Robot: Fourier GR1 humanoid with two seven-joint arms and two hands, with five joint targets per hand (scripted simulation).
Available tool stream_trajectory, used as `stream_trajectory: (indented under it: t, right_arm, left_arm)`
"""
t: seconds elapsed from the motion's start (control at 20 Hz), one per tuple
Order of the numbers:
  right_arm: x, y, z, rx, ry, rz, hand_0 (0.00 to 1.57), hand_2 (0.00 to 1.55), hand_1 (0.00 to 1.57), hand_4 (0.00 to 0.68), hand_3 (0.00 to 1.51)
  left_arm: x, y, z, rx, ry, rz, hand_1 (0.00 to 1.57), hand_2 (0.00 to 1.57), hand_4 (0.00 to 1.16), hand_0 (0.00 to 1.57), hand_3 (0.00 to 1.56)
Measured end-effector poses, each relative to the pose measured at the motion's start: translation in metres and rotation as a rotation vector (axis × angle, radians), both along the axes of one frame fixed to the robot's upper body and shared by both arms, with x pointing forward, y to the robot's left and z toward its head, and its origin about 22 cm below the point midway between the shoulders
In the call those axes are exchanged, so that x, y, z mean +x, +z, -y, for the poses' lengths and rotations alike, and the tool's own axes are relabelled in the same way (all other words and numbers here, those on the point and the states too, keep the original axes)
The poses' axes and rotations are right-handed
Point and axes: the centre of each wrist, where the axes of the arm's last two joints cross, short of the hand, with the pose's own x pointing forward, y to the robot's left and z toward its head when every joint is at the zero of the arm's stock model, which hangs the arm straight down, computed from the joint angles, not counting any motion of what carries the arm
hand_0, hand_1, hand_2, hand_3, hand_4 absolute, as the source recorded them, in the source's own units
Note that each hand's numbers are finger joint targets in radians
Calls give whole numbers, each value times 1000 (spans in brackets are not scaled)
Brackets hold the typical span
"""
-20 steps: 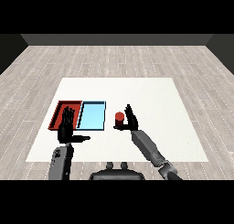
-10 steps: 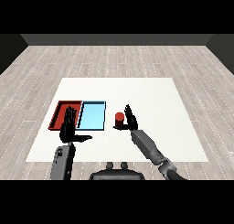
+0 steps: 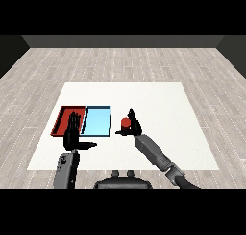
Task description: Pick the red can and put it in the red box
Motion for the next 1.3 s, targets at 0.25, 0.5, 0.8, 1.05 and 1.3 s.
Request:
stream_trajectory:
  t: [0.25,0.5,0.8,1.05,1.3]
  right_arm:
    - [2,-3,-2,-8,7,0,0,0,0,0,0]
    - [4,-2,-7,-23,9,-25,0,0,0,0,0]
    - [11,0,-9,-42,-6,-51,1396,1412,1396,293,1369]
    - [12,-2,-11,-129,-59,-63,1525,1476,1525,573,1430]
    - [13,-2,-14,-205,-85,-74,1538,1472,1538,575,1420]
  left_arm:
    - [-2,3,-3,-4,4,-5,0,0,0,0,0]
    - [7,1,-9,-12,1,0,0,0,0,0,0]
    - [-2,0,-7,-17,-4,7,0,0,0,0,0]
    - [-3,6,-7,-12,1,6,0,0,0,0,0]
    - [2,2,-4,-16,7,4,0,0,0,0,0]
